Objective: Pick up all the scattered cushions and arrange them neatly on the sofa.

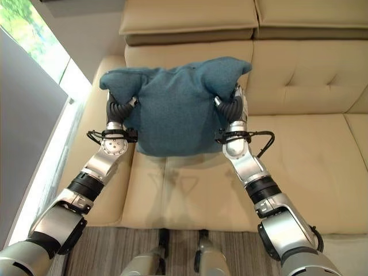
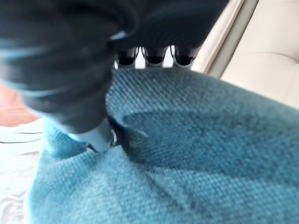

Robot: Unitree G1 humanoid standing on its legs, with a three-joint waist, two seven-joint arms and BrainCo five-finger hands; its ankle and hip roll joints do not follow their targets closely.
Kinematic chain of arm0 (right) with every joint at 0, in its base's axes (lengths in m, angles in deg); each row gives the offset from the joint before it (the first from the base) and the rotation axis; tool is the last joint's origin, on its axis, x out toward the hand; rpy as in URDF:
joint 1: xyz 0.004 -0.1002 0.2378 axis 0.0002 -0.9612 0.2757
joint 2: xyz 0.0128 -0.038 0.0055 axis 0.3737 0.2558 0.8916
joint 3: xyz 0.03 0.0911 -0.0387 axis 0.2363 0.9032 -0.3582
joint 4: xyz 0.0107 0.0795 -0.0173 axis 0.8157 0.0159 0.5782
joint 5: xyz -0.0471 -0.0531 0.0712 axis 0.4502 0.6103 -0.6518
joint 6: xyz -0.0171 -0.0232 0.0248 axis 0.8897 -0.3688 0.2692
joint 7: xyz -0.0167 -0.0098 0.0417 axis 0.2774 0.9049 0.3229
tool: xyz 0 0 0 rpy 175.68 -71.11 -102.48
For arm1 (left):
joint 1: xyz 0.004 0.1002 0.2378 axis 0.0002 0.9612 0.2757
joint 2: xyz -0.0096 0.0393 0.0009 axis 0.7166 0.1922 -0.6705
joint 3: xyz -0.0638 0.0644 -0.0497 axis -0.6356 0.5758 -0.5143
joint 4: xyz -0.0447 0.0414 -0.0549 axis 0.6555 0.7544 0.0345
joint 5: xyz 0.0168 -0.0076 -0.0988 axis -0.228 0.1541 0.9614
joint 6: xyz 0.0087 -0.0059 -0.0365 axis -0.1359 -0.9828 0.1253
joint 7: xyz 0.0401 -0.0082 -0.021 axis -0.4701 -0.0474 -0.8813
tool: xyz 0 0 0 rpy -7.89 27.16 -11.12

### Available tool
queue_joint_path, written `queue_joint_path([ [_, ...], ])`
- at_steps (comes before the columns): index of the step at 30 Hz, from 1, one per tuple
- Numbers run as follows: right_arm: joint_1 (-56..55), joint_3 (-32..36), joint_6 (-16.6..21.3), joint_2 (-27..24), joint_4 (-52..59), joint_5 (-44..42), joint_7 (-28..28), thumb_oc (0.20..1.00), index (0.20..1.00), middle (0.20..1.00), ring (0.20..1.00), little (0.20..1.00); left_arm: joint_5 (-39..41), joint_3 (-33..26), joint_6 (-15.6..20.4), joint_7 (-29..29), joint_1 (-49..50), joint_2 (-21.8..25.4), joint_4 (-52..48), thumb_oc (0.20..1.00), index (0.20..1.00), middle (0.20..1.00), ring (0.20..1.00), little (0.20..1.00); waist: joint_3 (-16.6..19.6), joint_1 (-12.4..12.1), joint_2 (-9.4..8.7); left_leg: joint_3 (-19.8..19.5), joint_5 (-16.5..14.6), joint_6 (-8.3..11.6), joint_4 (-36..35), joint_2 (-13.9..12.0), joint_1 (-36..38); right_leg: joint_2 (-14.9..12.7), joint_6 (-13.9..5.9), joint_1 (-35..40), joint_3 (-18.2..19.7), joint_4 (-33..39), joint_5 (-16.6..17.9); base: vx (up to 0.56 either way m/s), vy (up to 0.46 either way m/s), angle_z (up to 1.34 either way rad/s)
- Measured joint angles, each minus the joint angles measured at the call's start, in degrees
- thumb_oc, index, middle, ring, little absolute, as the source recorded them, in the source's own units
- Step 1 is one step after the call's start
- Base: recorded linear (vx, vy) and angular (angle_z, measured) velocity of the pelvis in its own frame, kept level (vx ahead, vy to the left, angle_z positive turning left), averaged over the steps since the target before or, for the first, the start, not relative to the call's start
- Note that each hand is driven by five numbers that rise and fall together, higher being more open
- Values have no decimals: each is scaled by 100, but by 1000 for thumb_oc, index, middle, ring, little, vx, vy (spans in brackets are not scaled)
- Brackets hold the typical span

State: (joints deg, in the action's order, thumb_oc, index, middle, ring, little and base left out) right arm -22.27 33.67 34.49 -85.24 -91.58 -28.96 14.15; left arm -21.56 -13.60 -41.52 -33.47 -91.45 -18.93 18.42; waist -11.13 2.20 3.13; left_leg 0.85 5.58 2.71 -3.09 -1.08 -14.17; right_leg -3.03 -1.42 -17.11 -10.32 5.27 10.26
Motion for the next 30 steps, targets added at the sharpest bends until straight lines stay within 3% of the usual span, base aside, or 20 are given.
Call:
queue_joint_path([
  [6,956,-528,-75,-193,-637,-318,28,200,200,200,200,200,19,334,0,-2,-1125,182,1176,200,200,200,200,200,-216,13,-25,24,192,-50,-194,3,-425,3,81,-524,15,-1,131,-45,-5,-2],
  [16,1180,-617,-67,-188,-758,-381,198,200,200,200,200,200,24,577,15,-5,-1535,342,1417,200,200,200,200,200,-232,-4,-24,-3,213,-49,-215,24,-847,-27,82,-923,-10,-2,132,-14,-5,4],
  [17,1186,-677,-67,-185,-809,-381,200,200,200,200,200,200,25,703,15,16,-1626,346,1606,1000,1000,1000,1000,1000,-232,-1,-24,-2,219,-44,-215,24,-885,-25,82,-964,-10,-2,132,0,0,0],
  [18,1193,-687,-56,-165,-869,-382,205,200,200,200,200,200,21,711,15,20,-1631,348,1631,1000,1000,1000,1000,1000,-232,5,-24,5,219,-43,-215,23,-887,-22,82,-973,-9,-2,132,0,0,0],
  [19,1208,-687,-55,-160,-899,-382,210,501,501,501,501,501,20,720,15,23,-1655,356,1652,1000,1000,1000,1000,1000,-232,11,-23,9,219,-43,-215,22,-887,-21,82,-973,-8,-2,132,0,0,0],
  [20,1226,-687,-55,-170,-902,-387,212,501,501,501,501,501,19,727,15,45,-1709,361,1718,1000,1000,1000,1000,1000,-232,18,-23,12,219,-43,-215,20,-888,-18,82,-976,-7,-2,132,0,0,0],
  [21,1244,-687,-55,-172,-901,-387,212,1000,1000,1000,1000,1000,19,726,15,61,-1715,373,1732,1000,1000,1000,1000,1000,-232,27,-23,13,219,-43,-215,19,-888,-17,82,-976,-6,-2,132,0,0,0],
  [24,1471,-892,-6,-214,-1397,-418,169,1000,1000,1000,1000,1000,29,867,16,236,-1922,417,2079,1000,1000,1000,1000,1000,-231,36,-23,21,219,-43,-215,18,-902,-16,82,-996,-3,-2,132,0,0,0],
  [25,1707,-1175,-7,-396,-1551,-433,98,1000,1000,1000,1000,1000,35,868,16,284,-2040,513,2150,1000,1000,1000,1000,1000,-225,35,-16,33,222,-40,-214,20,-946,-17,85,-1049,14,-3,141,21,-13,-3],
  [28,1805,-1193,-7,-638,-1550,-457,-49,1000,1000,1000,1000,1000,206,868,17,471,-2047,682,2177,1000,1000,1000,1000,1000,-223,24,-14,32,224,-38,-214,5,-957,-3,86,-1060,12,-4,142,22,-5,0],
  [30,1992,-1248,58,-1150,-2009,-534,-231,1000,1000,1000,1000,1000,246,798,136,696,-2055,1124,2369,1000,1000,1000,1000,1000,-223,8,-14,35,225,-37,-213,10,-950,-12,88,-1050,12,-5,143,16,-5,0],
])
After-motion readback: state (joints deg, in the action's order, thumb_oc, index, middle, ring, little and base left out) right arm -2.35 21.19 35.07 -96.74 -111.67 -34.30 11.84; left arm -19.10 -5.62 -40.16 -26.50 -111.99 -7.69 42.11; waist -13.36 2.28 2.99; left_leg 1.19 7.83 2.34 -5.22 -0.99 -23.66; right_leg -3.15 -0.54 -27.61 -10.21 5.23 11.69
